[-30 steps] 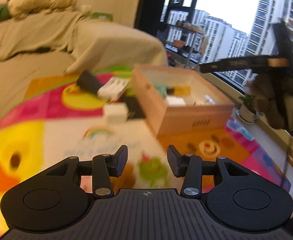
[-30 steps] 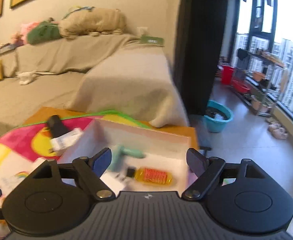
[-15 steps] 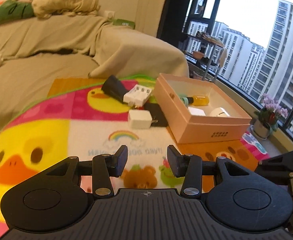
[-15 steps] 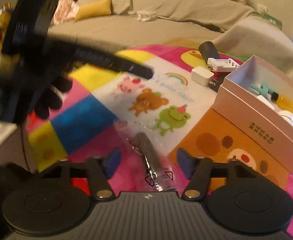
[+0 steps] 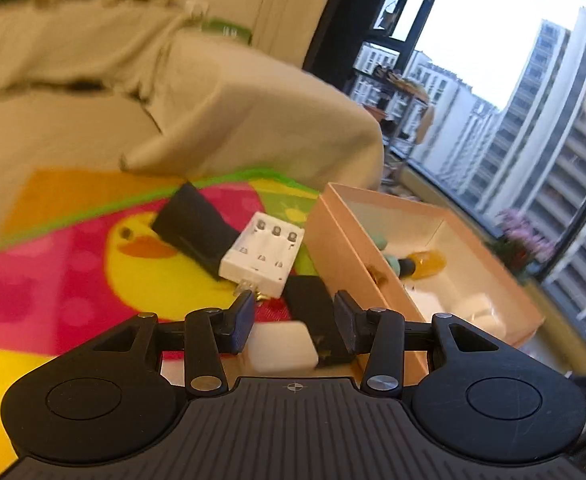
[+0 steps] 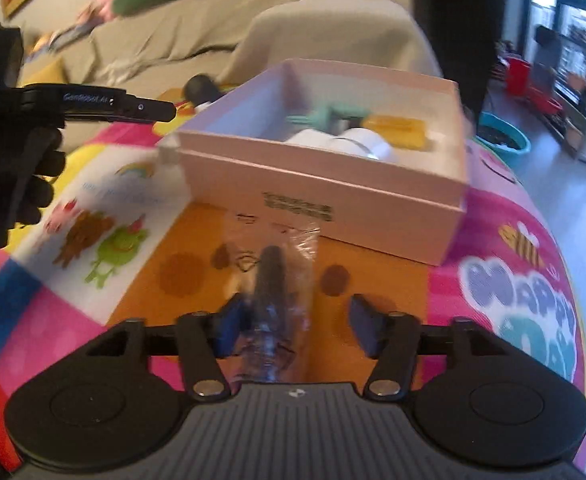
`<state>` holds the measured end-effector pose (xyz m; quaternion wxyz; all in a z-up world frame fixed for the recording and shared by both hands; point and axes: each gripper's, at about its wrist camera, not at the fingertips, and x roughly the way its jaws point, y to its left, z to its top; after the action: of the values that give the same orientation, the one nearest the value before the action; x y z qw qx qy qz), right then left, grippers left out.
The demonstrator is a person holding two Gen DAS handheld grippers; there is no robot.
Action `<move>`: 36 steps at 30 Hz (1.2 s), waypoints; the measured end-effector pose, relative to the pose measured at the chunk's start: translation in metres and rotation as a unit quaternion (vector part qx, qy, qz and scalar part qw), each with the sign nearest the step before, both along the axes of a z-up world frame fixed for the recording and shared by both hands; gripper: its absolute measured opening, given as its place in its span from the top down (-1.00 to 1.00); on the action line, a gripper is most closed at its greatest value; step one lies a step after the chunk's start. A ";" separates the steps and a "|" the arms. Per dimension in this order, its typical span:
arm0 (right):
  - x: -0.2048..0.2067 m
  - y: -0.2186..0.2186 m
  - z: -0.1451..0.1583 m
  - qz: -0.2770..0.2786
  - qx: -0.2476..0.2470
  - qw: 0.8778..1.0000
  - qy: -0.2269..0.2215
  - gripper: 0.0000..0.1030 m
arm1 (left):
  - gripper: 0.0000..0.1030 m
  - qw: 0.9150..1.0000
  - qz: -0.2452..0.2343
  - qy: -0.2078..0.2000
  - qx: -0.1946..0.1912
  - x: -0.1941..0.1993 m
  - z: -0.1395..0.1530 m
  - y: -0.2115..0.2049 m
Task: Organize rigid objects
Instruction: 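Grasp the bagged item with the right gripper while the left gripper grasps the white charger, then lift the clear bag with the right gripper while the left gripper holds the white charger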
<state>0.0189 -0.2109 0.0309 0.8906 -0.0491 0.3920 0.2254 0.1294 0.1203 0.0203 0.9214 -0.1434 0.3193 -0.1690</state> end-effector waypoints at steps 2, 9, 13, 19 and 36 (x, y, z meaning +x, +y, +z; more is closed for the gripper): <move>-0.002 -0.001 -0.003 -0.001 0.010 1.000 -0.004 -0.30 | 0.08 1.000 -0.002 0.017 -0.012 0.012 -0.009 0.006; -0.009 0.006 -0.011 0.003 0.019 1.000 -0.024 -0.56 | 0.05 0.996 -0.081 0.024 0.030 -0.018 -0.015 -0.007; -0.010 0.023 -0.017 0.018 -0.017 0.999 -0.040 -0.77 | 0.05 0.989 -0.091 -0.009 0.116 -0.037 -0.019 -0.034; -0.015 0.021 -0.014 0.000 -0.031 0.999 -0.039 -0.78 | 0.14 0.990 -0.080 -0.025 0.112 -0.039 -0.024 -0.053; -0.028 -0.009 -0.008 -0.099 -0.062 0.992 -0.050 -0.73 | 0.22 0.994 -0.048 0.006 0.099 -0.146 -0.021 -0.081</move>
<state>-0.0092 -0.2202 0.0225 0.9222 -0.0769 0.3631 0.1089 -0.0167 0.0391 -0.0010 0.9200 -0.0369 0.3464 -0.1798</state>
